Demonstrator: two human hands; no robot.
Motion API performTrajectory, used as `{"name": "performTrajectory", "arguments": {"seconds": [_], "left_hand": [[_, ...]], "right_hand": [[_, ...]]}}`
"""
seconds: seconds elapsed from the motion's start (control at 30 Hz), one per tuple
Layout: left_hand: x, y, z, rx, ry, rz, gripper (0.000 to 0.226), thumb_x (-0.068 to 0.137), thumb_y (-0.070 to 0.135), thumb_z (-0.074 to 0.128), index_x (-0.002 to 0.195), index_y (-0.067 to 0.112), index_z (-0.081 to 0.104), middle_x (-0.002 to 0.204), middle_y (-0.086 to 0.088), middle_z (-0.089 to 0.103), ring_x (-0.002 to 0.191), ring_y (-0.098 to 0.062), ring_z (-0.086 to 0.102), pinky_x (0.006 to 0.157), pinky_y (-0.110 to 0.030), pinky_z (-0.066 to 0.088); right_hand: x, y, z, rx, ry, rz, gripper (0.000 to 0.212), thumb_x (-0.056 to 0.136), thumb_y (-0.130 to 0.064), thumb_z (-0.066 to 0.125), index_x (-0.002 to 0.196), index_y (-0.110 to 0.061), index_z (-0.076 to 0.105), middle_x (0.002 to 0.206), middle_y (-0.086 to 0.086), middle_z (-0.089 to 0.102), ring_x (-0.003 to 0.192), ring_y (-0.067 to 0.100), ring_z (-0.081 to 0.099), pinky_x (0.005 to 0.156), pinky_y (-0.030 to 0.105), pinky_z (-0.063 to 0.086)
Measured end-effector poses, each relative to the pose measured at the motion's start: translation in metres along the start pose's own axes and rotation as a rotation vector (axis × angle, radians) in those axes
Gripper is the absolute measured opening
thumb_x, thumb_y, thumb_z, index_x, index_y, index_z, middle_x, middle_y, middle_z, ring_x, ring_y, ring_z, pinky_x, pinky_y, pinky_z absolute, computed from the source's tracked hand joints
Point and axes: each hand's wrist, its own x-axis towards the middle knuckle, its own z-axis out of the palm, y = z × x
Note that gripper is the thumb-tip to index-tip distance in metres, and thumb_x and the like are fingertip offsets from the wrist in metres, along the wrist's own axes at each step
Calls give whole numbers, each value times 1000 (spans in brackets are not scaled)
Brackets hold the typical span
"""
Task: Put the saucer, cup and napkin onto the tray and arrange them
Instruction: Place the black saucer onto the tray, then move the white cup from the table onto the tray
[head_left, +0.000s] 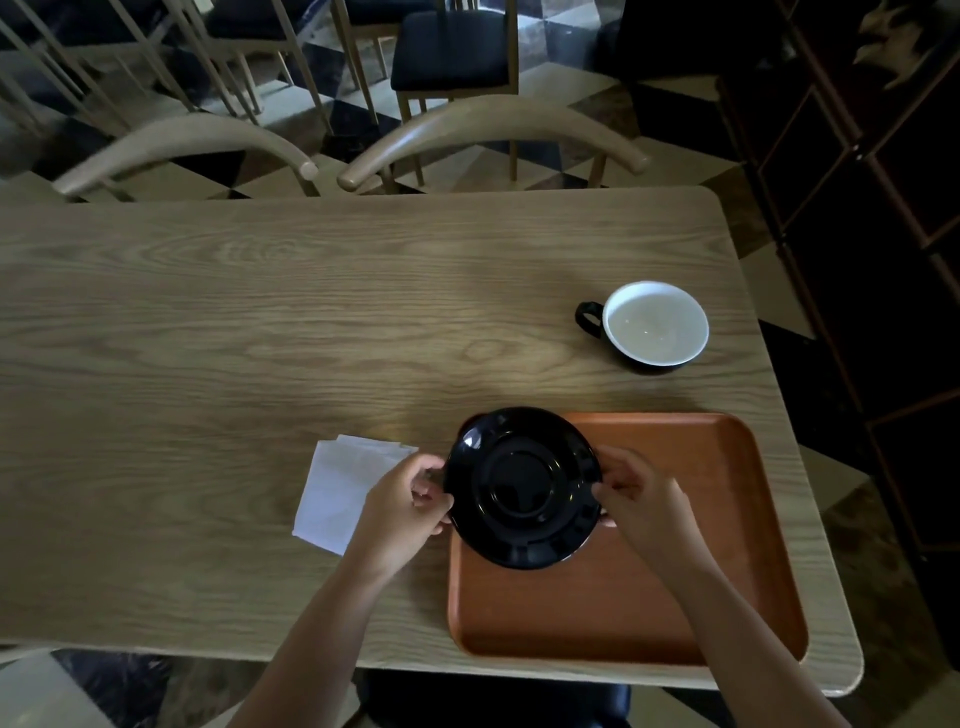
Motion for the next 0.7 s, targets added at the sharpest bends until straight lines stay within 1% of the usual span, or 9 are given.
{"name": "performTrajectory", "arguments": {"seconds": [0.1,0.17,0.2,0.27,0.33,0.4,0.47,0.53,0.7], "left_hand": [[1,12,-6,202,45,84,22,86,15,61,108,14,60,77,6,65,64,-8,66,68,-24,53],[8,28,-10,365,77,185,26,86,22,59,111,16,59,83,4,66,76,-13,64,74,-33,52],[12,39,-10,415,100,237,29,86,24,59,114,17,58,89,3,66,81,-15,63,77,-36,52],[25,63,-3,473,160,390,38,84,25,60,121,18,54,104,-1,62,93,-20,60,81,-39,50],[42,86,12,540,186,631,48,80,22,65,125,14,51,117,-10,57,105,-27,56,87,-43,49],[60,105,32,641,175,807,57,77,20,69,129,11,48,130,-18,49,116,-33,49,93,-47,48],[75,120,52,743,125,861,64,78,23,68,135,14,41,144,-19,35,126,-33,40,96,-46,45],[88,130,70,798,69,870,68,80,24,66,139,15,35,150,-17,23,134,-32,29,99,-46,42],[111,145,93,881,-14,751,60,83,31,62,136,15,40,147,-16,26,134,-31,27,102,-46,39]], "right_hand": [[3,-5,-17,-63,62,-41,34,80,-14,66,87,-48,61,70,-8,68,78,21,68,75,35,54],[10,-13,-37,-168,208,-107,23,79,-14,67,98,-28,68,80,-3,66,85,24,66,73,27,45],[15,-17,-47,-237,294,-166,29,79,-13,67,107,-20,66,92,2,65,92,25,63,76,26,43],[26,-25,-65,-358,375,-300,50,79,-14,68,127,-18,53,121,10,56,113,29,51,90,36,44],[38,-33,-77,-503,292,-325,63,84,-22,63,141,-27,35,147,8,35,132,31,32,104,45,33],[52,-36,-86,-679,164,-284,64,89,-31,56,145,-32,23,157,0,16,140,25,20,109,43,26],[66,-34,-92,-783,113,-301,60,90,-33,54,144,-29,27,157,-1,16,140,24,23,107,41,29],[75,-31,-96,-801,108,-350,53,89,-29,57,138,-23,40,154,1,28,134,26,36,102,38,37],[90,-30,-101,-856,81,-455,38,87,-24,59,123,-12,57,144,5,44,119,29,53,91,37,44]]}}
